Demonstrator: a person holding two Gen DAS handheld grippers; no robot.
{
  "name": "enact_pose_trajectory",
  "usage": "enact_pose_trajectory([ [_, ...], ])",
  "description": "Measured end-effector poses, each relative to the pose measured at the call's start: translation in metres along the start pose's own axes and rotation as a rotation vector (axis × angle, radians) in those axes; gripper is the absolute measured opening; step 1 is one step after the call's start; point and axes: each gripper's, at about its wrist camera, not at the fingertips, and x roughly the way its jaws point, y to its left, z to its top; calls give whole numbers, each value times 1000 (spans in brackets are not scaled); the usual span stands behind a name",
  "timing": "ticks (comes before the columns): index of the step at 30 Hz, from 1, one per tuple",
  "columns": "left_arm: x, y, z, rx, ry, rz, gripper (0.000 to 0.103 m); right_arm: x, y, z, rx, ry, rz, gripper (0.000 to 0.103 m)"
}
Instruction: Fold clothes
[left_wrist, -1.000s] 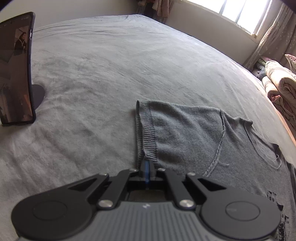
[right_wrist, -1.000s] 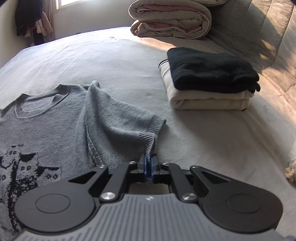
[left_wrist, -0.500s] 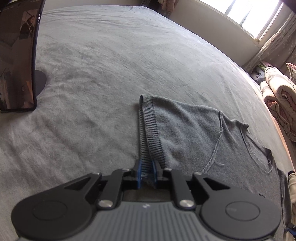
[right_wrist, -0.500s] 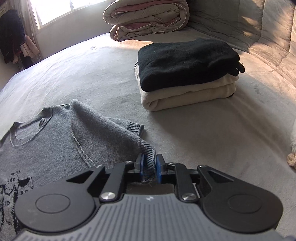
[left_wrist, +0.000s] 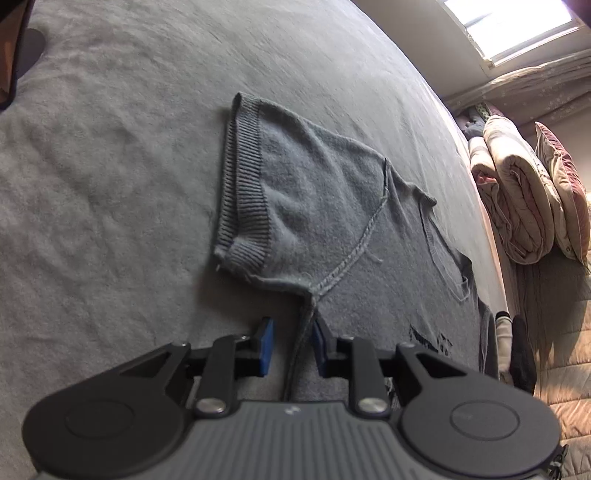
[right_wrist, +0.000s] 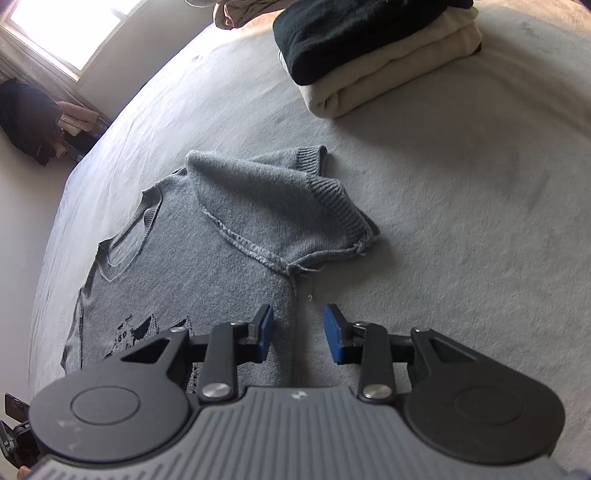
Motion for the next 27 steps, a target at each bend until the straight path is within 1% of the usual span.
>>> enact_pose_trajectory([
  [1,0,0,0,3,8,-4,23,-3,0,-2,4,20,6,34],
  [5,-3,5,-11,3,82,-46,23,-13,-5,-15,11,108,25,31],
  [7,-7,8,-21,-1,126,-69,23,-20,-8,-28,3,129,32,28],
  [12,-23,20,-63,8,229,-125,23,-37,-21,-68,32,197,88,28],
  [13,-28,24,-76,11,249,-144,23,-41,-23,-77,30,213,95,27],
  [17,-48,41,-114,3,296,-204,23,-61,-32,-112,24,262,127,27],
  [19,-56,50,-131,-16,312,-240,23,-69,-36,-128,26,281,139,27],
  [22,-64,63,-156,-53,341,-292,23,-81,-38,-147,25,297,142,27],
  [27,-73,75,-181,-85,361,-347,23,-94,-35,-170,0,290,132,27],
])
